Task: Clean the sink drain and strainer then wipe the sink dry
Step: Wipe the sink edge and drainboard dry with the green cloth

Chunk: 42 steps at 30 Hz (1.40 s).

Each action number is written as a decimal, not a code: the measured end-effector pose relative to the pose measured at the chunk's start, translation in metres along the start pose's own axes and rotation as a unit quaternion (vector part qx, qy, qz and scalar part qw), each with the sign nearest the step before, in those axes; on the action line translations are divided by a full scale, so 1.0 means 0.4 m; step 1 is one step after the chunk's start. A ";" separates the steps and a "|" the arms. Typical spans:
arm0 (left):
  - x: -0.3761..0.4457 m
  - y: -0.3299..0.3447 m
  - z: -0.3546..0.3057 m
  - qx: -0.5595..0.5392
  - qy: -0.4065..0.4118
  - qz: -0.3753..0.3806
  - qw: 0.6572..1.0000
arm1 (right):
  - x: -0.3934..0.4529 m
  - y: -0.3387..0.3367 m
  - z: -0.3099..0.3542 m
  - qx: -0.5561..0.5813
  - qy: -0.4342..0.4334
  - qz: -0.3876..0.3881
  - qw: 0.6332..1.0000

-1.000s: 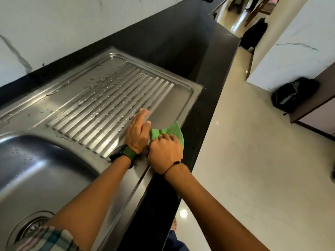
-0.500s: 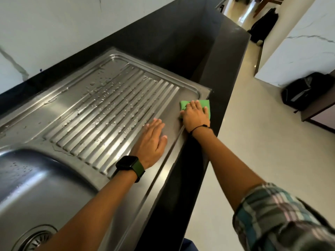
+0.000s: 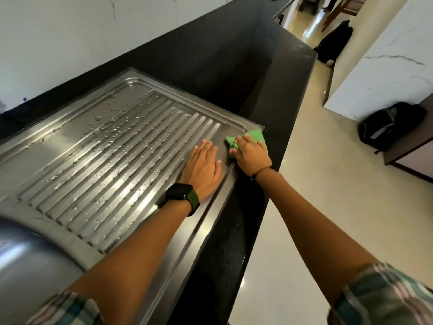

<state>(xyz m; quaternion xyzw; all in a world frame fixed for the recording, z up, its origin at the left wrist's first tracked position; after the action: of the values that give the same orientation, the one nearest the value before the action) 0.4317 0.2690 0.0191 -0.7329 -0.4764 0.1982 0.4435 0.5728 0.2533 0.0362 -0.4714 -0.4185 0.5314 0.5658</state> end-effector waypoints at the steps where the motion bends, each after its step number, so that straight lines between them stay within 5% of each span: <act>1: 0.015 -0.001 -0.007 0.006 -0.002 -0.002 1.000 | -0.022 0.003 0.006 0.032 -0.003 -0.017 0.999; 9: 0.063 0.012 -0.008 0.085 -0.047 -0.032 0.995 | 0.061 0.007 -0.046 0.010 -0.058 0.046 0.997; 14: 0.068 0.020 -0.001 0.111 -0.098 -0.068 0.987 | 0.197 -0.027 -0.114 -0.037 -0.195 0.117 0.973; 23: 0.161 0.013 0.011 0.129 -0.239 -0.084 0.959 | 0.352 -0.021 -0.099 -0.041 -0.377 0.110 0.919; 29: 0.120 -0.006 0.009 0.136 -0.331 -0.124 0.925 | 0.355 -0.027 -0.057 0.011 -0.366 0.101 0.925; 34: 0.086 -0.014 0.017 0.134 -0.385 -0.146 0.901 | 0.188 -0.029 -0.183 -0.026 -0.374 0.099 0.922; 42: 0.118 0.006 0.040 0.142 -0.382 -0.109 0.907 | 0.282 -0.022 -0.133 -0.076 -0.384 0.107 0.914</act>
<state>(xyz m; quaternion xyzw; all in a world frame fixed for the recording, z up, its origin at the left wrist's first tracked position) 0.4436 0.3171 0.0150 -0.4737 -0.6530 0.4793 0.3456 0.6361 0.3611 0.0306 -0.3149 -0.5896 0.6954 0.2639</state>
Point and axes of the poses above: each hand's wrist, its own x-axis towards the middle knuckle, its own y-axis out of the palm, z = x × y, the point moved 4 cm from there along x, towards the middle knuckle, and after that the axes turned 10 degrees about -y, right-handed, at the moved point
